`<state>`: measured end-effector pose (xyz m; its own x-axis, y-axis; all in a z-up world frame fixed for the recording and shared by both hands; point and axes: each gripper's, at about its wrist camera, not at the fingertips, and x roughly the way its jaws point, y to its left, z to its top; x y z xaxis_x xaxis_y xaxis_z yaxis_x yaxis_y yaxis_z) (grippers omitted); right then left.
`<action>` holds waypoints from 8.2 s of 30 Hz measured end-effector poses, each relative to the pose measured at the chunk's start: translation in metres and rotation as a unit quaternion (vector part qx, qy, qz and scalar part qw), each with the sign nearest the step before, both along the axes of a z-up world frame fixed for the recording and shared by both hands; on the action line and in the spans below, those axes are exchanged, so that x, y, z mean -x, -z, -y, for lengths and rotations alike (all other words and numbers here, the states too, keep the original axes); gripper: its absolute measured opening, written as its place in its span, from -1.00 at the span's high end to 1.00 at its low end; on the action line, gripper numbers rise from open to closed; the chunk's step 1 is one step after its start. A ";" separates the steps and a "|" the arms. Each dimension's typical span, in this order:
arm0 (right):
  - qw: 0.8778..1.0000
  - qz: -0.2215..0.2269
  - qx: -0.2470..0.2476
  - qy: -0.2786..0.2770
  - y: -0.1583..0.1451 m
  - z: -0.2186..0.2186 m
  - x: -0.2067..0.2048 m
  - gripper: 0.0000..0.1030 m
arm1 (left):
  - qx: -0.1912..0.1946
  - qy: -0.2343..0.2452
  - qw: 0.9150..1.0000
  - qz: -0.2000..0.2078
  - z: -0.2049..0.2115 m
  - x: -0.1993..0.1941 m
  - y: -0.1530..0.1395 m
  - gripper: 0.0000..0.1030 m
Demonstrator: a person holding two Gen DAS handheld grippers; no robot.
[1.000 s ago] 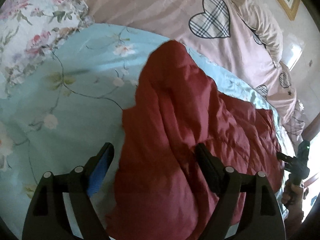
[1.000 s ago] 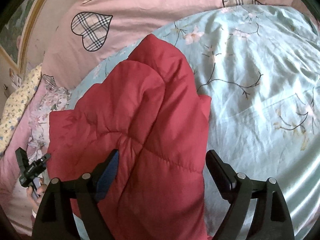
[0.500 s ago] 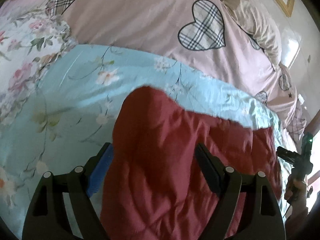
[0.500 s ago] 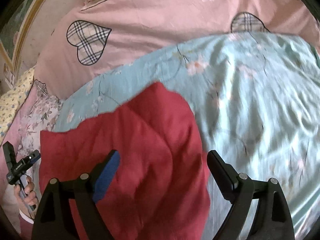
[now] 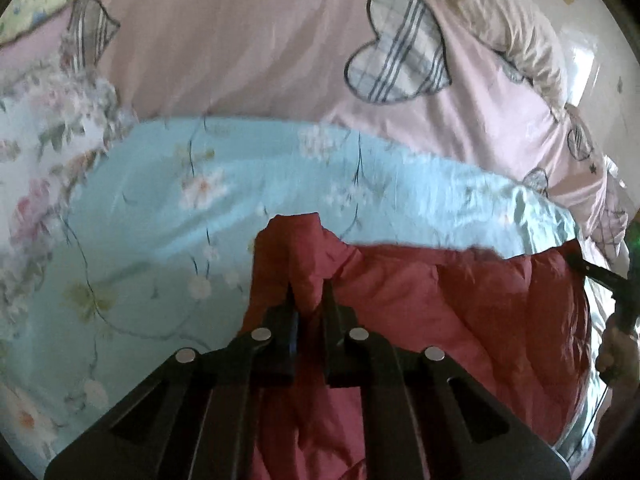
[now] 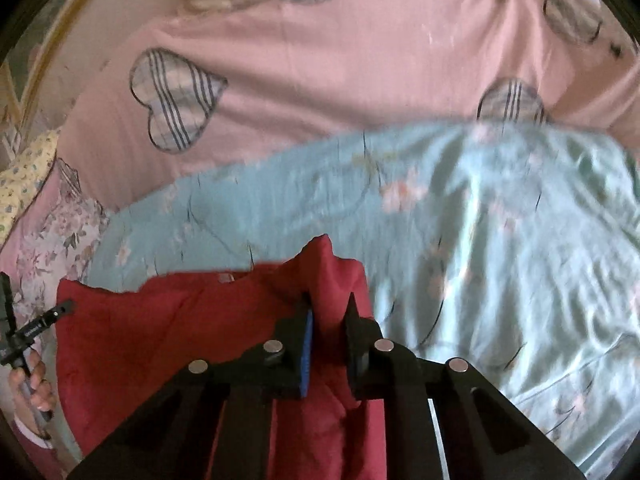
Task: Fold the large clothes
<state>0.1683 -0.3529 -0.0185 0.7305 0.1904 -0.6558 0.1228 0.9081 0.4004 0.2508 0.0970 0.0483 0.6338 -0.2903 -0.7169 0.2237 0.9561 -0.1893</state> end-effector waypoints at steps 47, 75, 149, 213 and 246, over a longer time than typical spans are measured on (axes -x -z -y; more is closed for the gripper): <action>0.996 -0.071 -0.029 0.055 0.049 0.018 -0.026 -0.11 | 0.024 -0.080 0.994 -0.077 -0.016 -0.046 0.032 -0.16; 0.999 -0.030 -0.012 -0.032 0.025 -0.076 0.134 -0.33 | -0.007 -0.018 0.999 -0.040 0.002 0.122 0.033 -0.27; 0.998 -0.033 0.052 -0.007 0.068 -0.124 0.103 -0.80 | -0.097 0.017 0.994 -0.055 0.103 0.109 0.084 -1.00; 0.998 -0.025 0.060 -0.012 0.071 -0.123 0.120 -0.78 | -0.105 -0.023 0.993 -0.046 0.057 0.119 0.079 -1.00; 1.000 -0.013 0.022 -0.009 0.035 -0.116 0.161 -0.78 | -0.089 -0.023 0.994 -0.058 0.062 0.145 0.071 -1.00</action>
<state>0.0069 -0.2369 -0.0539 0.7093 0.1744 -0.6830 0.1158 0.9269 0.3569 0.1060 0.0351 -0.0232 0.5538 -0.1257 -0.8231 0.1660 0.9854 -0.0388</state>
